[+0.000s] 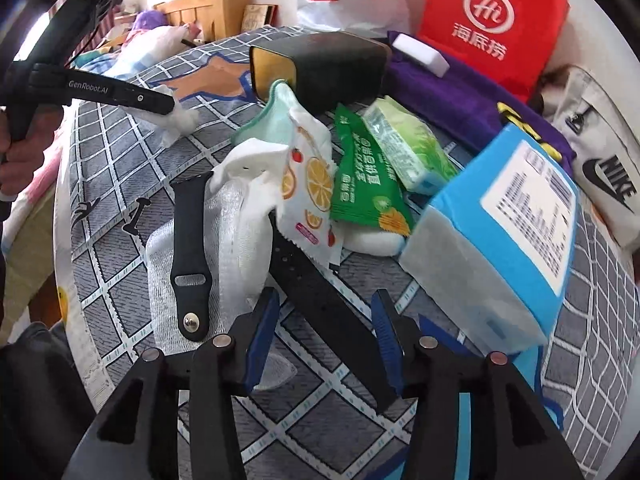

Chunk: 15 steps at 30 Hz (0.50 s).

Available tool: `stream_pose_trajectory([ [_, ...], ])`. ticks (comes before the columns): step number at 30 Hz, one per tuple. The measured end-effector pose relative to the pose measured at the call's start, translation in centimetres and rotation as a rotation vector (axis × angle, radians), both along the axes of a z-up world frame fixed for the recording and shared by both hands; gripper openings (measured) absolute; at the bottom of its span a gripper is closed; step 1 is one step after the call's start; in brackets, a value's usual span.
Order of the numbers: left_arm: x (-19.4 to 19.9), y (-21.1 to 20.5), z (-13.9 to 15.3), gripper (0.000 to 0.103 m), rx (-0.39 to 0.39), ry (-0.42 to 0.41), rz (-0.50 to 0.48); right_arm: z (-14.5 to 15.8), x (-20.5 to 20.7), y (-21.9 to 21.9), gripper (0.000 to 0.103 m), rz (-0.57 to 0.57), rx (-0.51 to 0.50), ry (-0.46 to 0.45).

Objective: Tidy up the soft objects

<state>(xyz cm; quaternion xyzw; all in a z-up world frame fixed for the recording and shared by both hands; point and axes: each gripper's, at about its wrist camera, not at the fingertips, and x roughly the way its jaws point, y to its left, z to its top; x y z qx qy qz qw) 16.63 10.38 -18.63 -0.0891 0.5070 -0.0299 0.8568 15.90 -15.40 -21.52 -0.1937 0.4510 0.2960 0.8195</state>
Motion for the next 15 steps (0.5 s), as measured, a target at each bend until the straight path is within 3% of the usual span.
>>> stream_pose_trajectory([
  [1,0.0,-0.1,-0.1,0.011,0.000,0.002,-0.004,0.0,-0.1,0.0,0.040,0.015,0.005,0.004],
  [3,-0.1,-0.5,-0.3,0.011,-0.005,0.005,-0.016,0.1,-0.5,-0.2,0.009,0.034,0.020,0.018],
  [4,0.0,-0.7,-0.4,0.011,-0.009,0.007,-0.023,0.2,-0.7,-0.2,0.004,0.006,-0.026,-0.021],
  [5,-0.1,-0.8,-0.5,0.011,-0.011,0.009,-0.028,0.5,-0.7,-0.4,0.004,-0.025,-0.042,-0.033],
  [8,-0.2,-1.2,-0.7,0.011,-0.017,0.014,-0.038,1.5,0.0,-2.3,0.003,-0.103,0.082,0.054],
  [15,-0.6,-1.0,-0.4,0.011,-0.054,-0.004,-0.044,2.5,-1.6,-4.5,0.002,-0.190,0.089,0.108],
])
